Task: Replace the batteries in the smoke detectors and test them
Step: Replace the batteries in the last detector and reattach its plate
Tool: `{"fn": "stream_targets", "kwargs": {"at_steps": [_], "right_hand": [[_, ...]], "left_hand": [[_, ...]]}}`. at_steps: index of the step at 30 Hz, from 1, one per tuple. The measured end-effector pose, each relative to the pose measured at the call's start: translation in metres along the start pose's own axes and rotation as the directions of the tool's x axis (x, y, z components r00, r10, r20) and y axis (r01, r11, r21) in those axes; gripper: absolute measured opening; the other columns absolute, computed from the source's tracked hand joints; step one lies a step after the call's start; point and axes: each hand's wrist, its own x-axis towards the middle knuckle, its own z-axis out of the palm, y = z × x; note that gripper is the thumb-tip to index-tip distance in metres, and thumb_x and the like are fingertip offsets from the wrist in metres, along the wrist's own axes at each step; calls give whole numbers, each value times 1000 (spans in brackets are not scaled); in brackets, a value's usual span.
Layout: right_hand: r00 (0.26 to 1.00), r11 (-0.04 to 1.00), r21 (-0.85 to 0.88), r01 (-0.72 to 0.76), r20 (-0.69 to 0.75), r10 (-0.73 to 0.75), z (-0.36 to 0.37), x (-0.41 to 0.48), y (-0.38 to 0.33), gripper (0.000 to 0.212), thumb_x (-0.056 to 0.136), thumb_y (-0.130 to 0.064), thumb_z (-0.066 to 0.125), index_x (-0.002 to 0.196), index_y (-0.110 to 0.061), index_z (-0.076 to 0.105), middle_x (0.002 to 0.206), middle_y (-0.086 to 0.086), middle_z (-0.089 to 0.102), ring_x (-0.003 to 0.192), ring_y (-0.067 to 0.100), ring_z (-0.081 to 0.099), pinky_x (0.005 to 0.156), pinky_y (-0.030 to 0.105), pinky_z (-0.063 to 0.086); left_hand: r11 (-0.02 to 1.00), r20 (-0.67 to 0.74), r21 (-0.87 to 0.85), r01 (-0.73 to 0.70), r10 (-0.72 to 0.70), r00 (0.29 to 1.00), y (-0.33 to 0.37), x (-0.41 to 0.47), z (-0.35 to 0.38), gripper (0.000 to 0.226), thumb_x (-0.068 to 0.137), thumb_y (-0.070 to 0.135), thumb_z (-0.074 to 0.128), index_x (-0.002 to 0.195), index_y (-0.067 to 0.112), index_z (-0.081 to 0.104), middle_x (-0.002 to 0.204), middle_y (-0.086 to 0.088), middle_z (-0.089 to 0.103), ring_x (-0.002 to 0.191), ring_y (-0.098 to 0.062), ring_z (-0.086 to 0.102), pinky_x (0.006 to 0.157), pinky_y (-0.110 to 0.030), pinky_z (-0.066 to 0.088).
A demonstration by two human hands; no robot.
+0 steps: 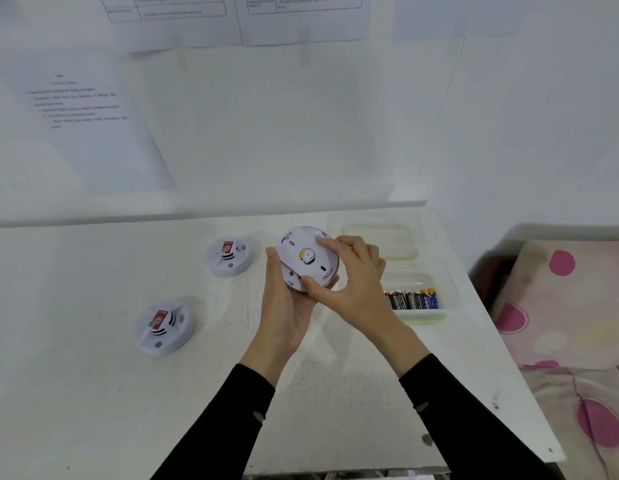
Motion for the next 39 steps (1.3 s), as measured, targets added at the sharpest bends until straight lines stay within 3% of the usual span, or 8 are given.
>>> {"fn": "stream_targets", "kwargs": {"at_steps": [15, 22, 28, 33, 39], "right_hand": [[998, 999, 25, -43, -54, 44, 7, 1, -5, 63, 69, -64, 61, 125, -36, 55, 118, -18, 43, 110, 4, 34, 96, 29, 27], [994, 996, 20, -83, -64, 84, 10, -2, -1, 61, 70, -63, 62, 125, -38, 55, 120, -15, 45, 112, 6, 36, 97, 33, 28], [997, 997, 49, -65, -42, 67, 9, 1, -2, 63, 69, -63, 63, 126, -39, 55, 118, -18, 43, 114, 6, 35, 97, 27, 24], [997, 997, 44, -68, -16, 69, 8, 3, 1, 63, 69, -65, 63, 126, -40, 55, 118, -18, 45, 114, 5, 35, 100, 33, 28], [995, 995, 43, -90, -45, 92, 14, 2, -4, 62, 70, -62, 64, 127, -37, 55, 118, -16, 47, 113, 3, 37, 99, 31, 28]], "left_hand": [[998, -57, -64, -14, 10, 998, -2, 5, 7, 61, 102, 55, 31, 142, 13, 50, 135, -15, 62, 126, -29, 59, 102, -45, 52], [999, -88, -30, -42, 39, 995, 0, 10, 1, 60, 103, 54, 29, 141, 13, 51, 136, -13, 62, 129, -27, 57, 115, -50, 37], [998, -74, -39, -45, 42, 996, -2, 8, 4, 55, 103, 52, 31, 135, 14, 55, 133, -14, 64, 127, -28, 58, 111, -49, 42], [996, -111, -25, -90, 87, 990, 0, 13, 2, 78, 90, 58, 60, 148, 11, 39, 146, -18, 52, 133, -33, 53, 101, -46, 51], [994, -120, -46, -99, 93, 988, -3, 14, 4, 59, 100, 45, 50, 147, 11, 39, 141, -18, 56, 127, -31, 59, 93, -40, 56]]}}
